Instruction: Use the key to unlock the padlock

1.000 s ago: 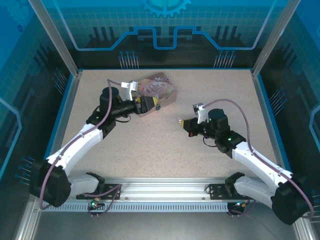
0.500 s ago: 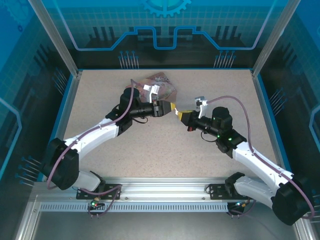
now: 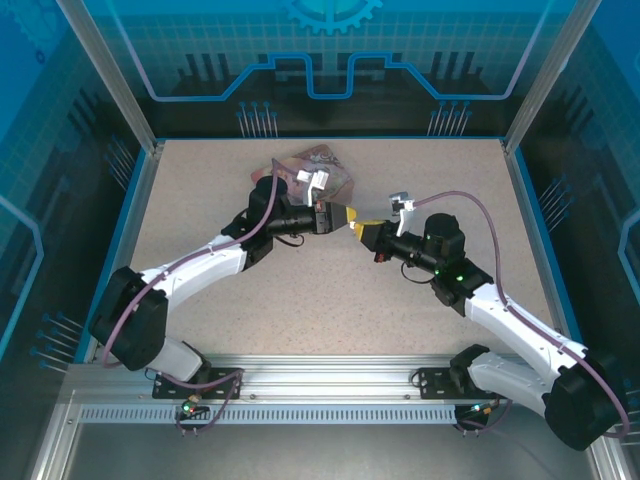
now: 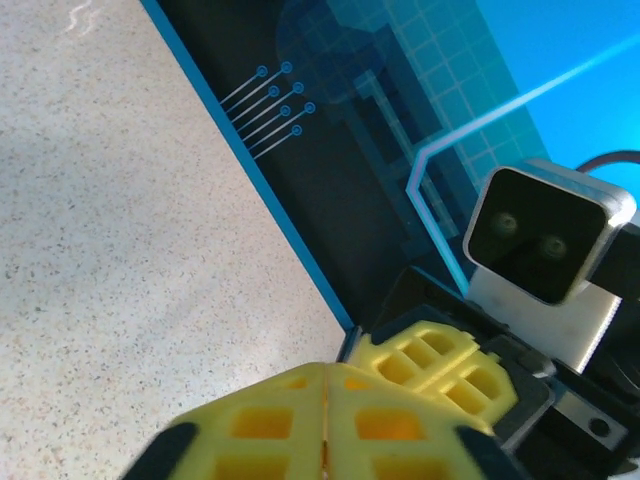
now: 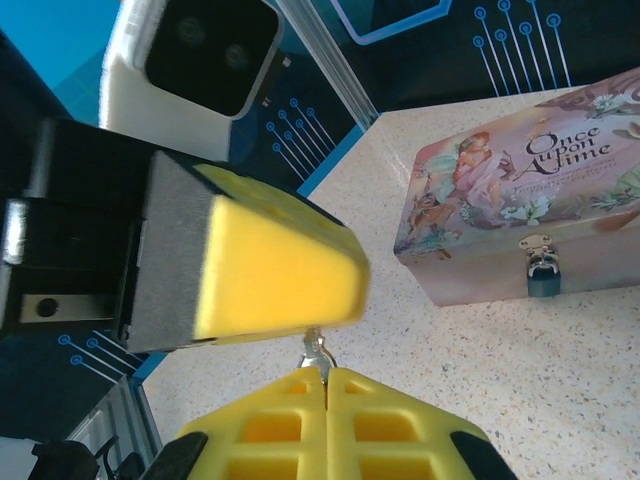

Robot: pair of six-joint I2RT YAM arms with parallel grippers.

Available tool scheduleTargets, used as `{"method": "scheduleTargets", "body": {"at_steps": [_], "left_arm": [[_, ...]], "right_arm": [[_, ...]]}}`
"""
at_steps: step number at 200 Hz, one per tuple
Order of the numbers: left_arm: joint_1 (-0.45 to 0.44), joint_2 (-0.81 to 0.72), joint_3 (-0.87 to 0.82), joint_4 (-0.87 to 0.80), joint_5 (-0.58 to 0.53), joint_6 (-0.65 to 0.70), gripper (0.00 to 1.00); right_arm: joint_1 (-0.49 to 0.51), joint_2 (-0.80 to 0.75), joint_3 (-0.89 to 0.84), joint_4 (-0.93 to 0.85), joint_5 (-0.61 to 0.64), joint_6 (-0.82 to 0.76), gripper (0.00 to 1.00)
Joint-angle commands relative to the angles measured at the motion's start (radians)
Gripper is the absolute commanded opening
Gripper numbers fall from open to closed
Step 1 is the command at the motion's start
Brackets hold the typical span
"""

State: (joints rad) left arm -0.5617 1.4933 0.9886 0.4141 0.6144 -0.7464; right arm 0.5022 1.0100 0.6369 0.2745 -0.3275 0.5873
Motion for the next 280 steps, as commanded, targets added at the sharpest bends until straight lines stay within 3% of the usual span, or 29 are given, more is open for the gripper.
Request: {"method": "scheduleTargets", "body": {"at_steps": [1,15,48,79,119,168,280], "left_arm": [[-0.006,-0.011,0.024,0.035,-0.004,0.014,0.00],[-0.006,-0.030,0.020,0.036,-0.020,0.031,0.00],[-0.004,-0.068,0.055,-0.007,-0.029,0.096,0.00],[-0.006,-0.082,0.104,-0.008,0.003,0.128,0.00],[-0.005,-0.087,0.164,-0.019,0.030,0.155,0.00],[-0.005,-0.084,0.191,-0.003,0.054,0.151,0.00],[-0.006,-0.087,0.183,0.005,0.032,0.150,0.00]], "right_arm": [[-0.040,-0.014,0.052,-0.022,-0.100,0.008,0.09],[-0.116,-0.017,0.038,0.035,-0.213,0.057,0.21],[-0.254,-0.003,0.018,0.213,-0.493,0.144,0.62],[-0.286,0.061,0.057,0.368,-0.670,0.180,0.80],[-0.255,0.125,0.134,0.450,-0.667,0.201,0.81],[-0.215,0.201,0.151,0.563,-0.604,0.276,0.73],[-0.174,0.252,0.182,0.556,-0.604,0.295,0.42]]}}
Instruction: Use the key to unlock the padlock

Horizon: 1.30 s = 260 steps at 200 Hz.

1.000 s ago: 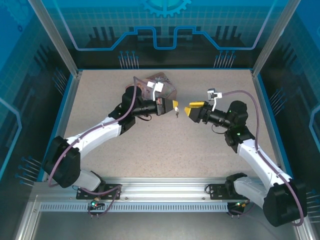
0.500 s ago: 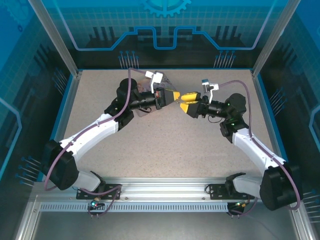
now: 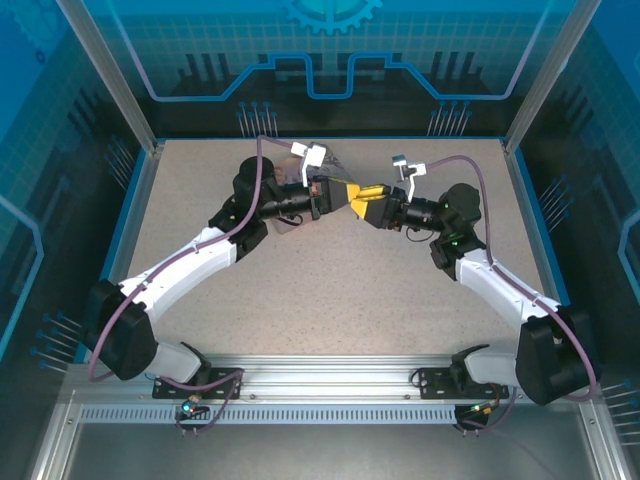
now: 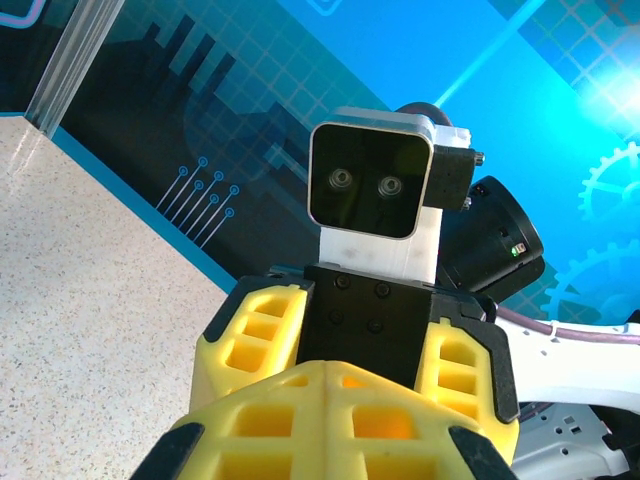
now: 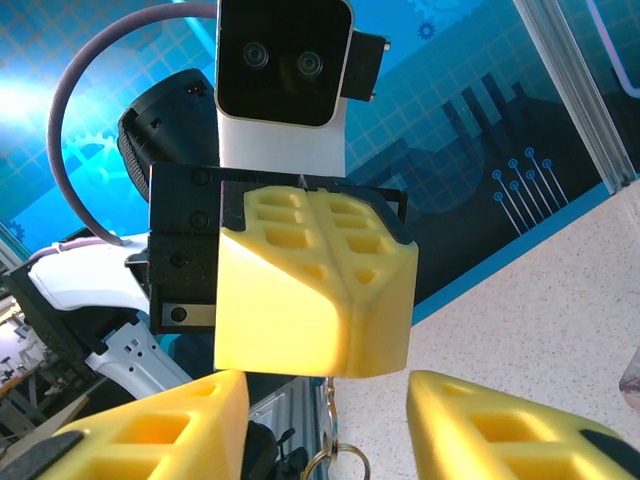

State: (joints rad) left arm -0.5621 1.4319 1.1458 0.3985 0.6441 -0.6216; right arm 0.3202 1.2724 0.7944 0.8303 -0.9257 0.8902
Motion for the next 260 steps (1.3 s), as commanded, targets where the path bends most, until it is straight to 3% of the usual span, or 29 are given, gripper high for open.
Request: {"method": "scheduleTargets", "body": {"at_steps": [1,76,217,260], "left_arm": [[-0.005,-0.025,0.026,0.020,0.002,0.026,0.00],[-0.005,-0.031,0.015,0.018,-0.012,0.029,0.00],[-0.005,-0.028,0.017,0.021,-0.018,0.027,0.00],[-0.004,-0.030,0.015,0.025,-0.023,0.028,0.00]], "right_arm": [[0.008,-0.012,0.025,-0.001,-0.006,-0.009,0.42],[-0.009,-0.064,-0.019,-0.049,0.005,-0.030,0.37],[-0.018,-0.074,-0.026,-0.092,0.005,-0.046,0.06],[-0.018,-0.078,-0.026,-0.116,-0.004,-0.057,0.10]]}}
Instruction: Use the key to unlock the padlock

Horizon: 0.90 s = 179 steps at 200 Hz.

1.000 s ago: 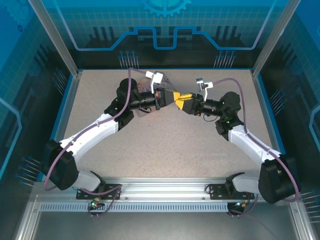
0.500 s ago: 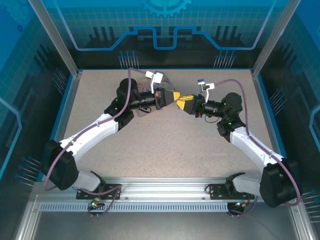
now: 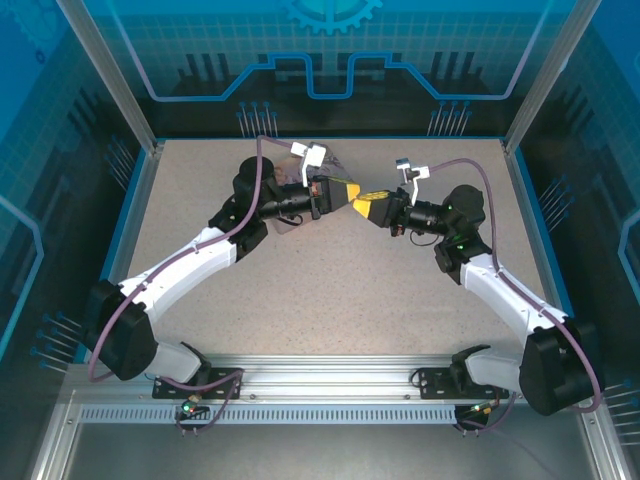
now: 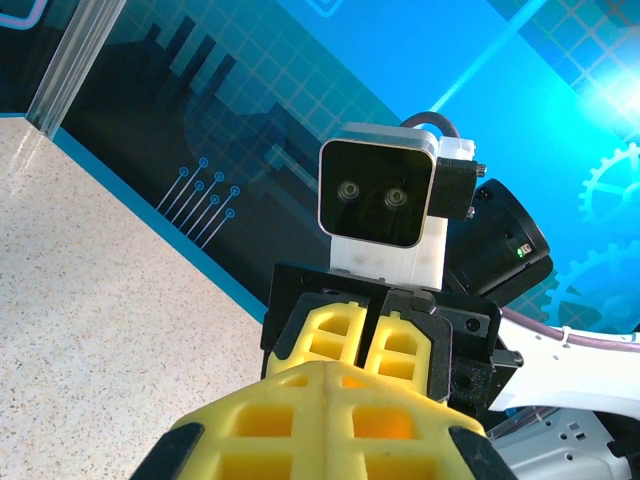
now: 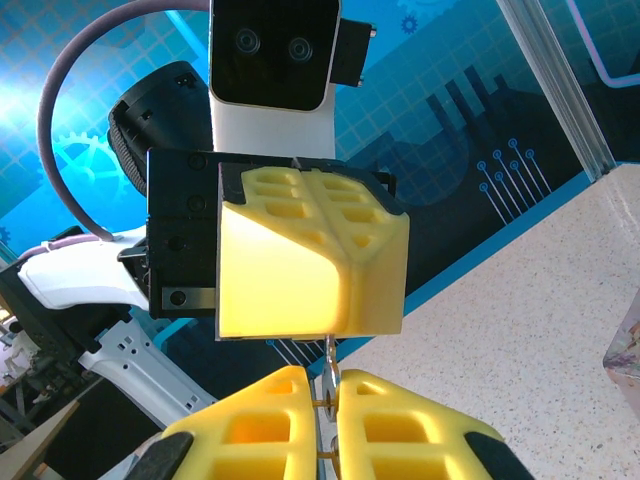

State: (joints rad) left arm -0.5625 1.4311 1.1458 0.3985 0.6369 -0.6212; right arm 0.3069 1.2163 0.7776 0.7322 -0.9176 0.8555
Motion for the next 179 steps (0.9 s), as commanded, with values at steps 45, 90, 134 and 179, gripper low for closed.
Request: {"method": "scheduleTargets", "body": {"at_steps": [45,90,134,179], "left_arm": [[-0.004,-0.028,0.012,0.031,-0.013,0.024,0.00],[-0.004,-0.026,0.014,0.031,-0.014,0.025,0.00],[-0.002,-0.031,0.015,0.024,-0.021,0.037,0.00],[0.005,-0.048,0.019,0.013,-0.026,0.042,0.29]], "right_arm": [[-0.002,-0.022,-0.012,-0.029,-0.013,-0.027,0.14],[-0.001,-0.022,-0.012,-0.034,-0.017,-0.033,0.03],[-0.001,-0.034,-0.009,-0.082,-0.014,-0.065,0.00],[-0.007,-0.054,-0.008,-0.146,-0.004,-0.109,0.00]]}}
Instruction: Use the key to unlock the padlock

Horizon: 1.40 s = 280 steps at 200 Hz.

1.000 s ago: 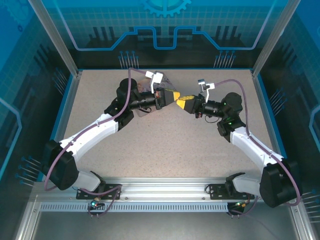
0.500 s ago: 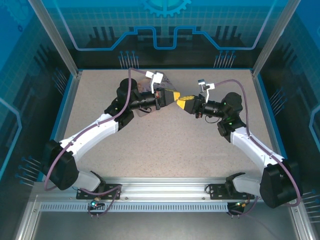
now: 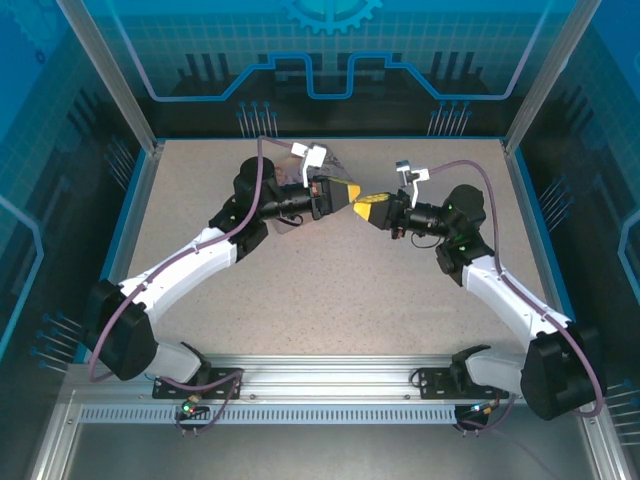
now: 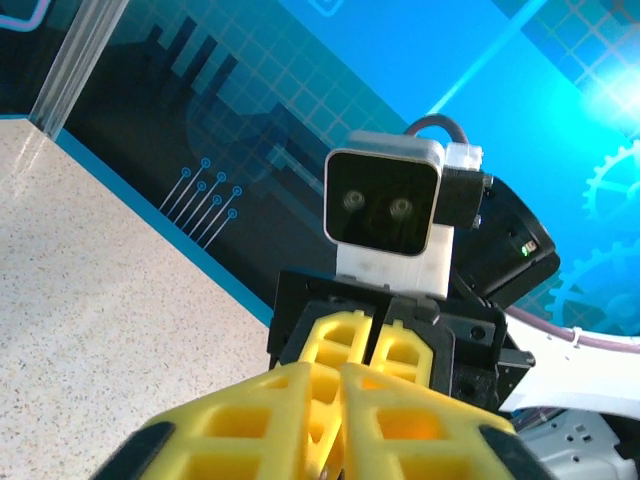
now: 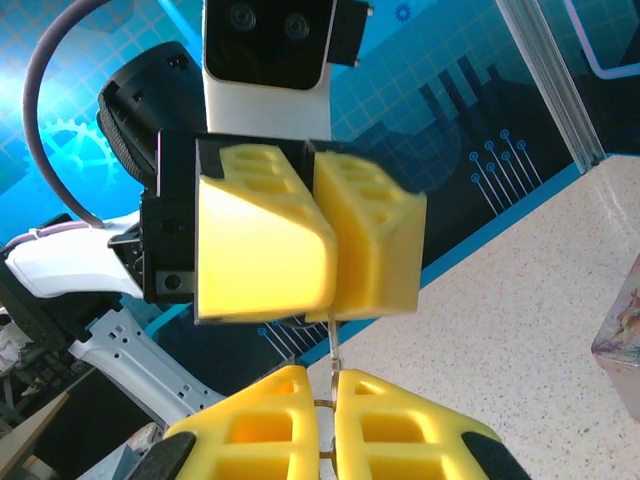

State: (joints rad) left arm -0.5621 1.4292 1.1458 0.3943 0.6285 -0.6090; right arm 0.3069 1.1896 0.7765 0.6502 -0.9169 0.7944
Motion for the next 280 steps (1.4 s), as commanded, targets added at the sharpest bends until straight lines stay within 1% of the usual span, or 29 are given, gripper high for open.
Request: {"method": "scheduleTargets", "body": {"at_steps": [1,38,70,85,128,149,179,243,264,280], "left_arm": [[0.005,-0.048,0.019,0.017,-0.018,0.030,0.29],[0.043,-0.103,-0.002,-0.008,-0.035,0.042,0.38],[0.059,-0.152,-0.042,-0.066,-0.060,0.071,0.38],[0.059,-0.165,-0.075,-0.075,-0.055,0.070,0.38],[0.037,-0.150,-0.199,0.011,-0.012,0.003,0.36],[0.007,-0.120,-0.241,0.092,0.002,-0.035,0.41],[-0.018,-0.079,-0.278,0.202,0.000,-0.082,0.45],[-0.039,-0.014,-0.273,0.307,0.020,-0.115,0.48],[-0.041,0.001,-0.274,0.334,0.022,-0.129,0.47],[-0.043,0.008,-0.269,0.343,0.027,-0.133,0.44]], "right_arm": [[-0.006,-0.028,-0.007,-0.067,-0.004,-0.049,0.00],[-0.021,-0.053,-0.008,-0.145,-0.002,-0.101,0.00],[-0.034,-0.061,-0.020,-0.143,-0.002,-0.092,0.00],[-0.036,-0.062,-0.019,-0.144,0.000,-0.089,0.00],[-0.034,-0.067,-0.004,-0.134,0.006,-0.070,0.00],[-0.036,-0.076,0.002,-0.138,0.012,-0.069,0.00],[-0.036,-0.079,0.005,-0.138,0.013,-0.060,0.00],[-0.032,-0.071,0.016,-0.129,0.007,-0.045,0.00],[-0.028,-0.068,0.015,-0.118,0.006,-0.037,0.00],[-0.026,-0.067,0.016,-0.118,0.005,-0.037,0.00]]}}
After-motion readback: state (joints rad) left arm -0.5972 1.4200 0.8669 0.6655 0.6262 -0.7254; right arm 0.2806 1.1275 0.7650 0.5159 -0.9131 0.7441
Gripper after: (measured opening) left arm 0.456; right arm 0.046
